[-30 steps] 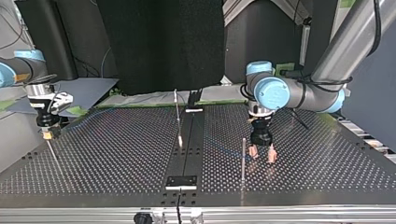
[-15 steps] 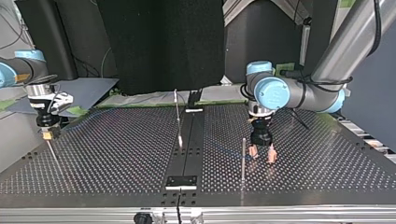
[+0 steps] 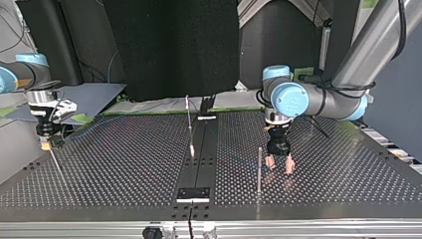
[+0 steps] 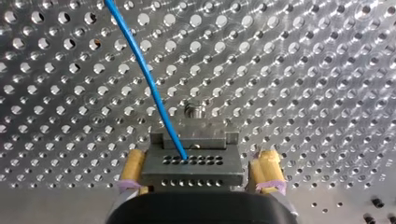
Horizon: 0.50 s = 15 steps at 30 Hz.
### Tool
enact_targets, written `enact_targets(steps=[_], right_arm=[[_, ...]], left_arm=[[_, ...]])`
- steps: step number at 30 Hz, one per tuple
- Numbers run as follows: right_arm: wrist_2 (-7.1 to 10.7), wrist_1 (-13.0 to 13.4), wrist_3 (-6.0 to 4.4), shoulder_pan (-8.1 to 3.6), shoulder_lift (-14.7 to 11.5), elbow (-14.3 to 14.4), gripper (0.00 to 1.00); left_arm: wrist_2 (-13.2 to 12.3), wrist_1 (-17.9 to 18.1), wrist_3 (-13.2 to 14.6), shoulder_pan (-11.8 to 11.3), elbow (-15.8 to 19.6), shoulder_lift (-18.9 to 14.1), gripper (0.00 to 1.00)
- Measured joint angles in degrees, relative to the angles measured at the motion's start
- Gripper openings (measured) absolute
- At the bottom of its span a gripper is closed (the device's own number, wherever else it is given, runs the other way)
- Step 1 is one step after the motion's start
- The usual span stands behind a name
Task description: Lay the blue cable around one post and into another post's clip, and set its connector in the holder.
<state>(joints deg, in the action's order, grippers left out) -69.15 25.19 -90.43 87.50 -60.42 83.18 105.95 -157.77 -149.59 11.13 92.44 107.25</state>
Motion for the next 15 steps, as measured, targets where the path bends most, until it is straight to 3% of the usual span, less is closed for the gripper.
enact_targets(steps=[15], right_arm=[[-0.03,0.2,-0.42,0.42,0.0,0.04,1.0]], left_arm=[[0.0,0.0,0.41,0.04,0.0,0.0,1.0]])
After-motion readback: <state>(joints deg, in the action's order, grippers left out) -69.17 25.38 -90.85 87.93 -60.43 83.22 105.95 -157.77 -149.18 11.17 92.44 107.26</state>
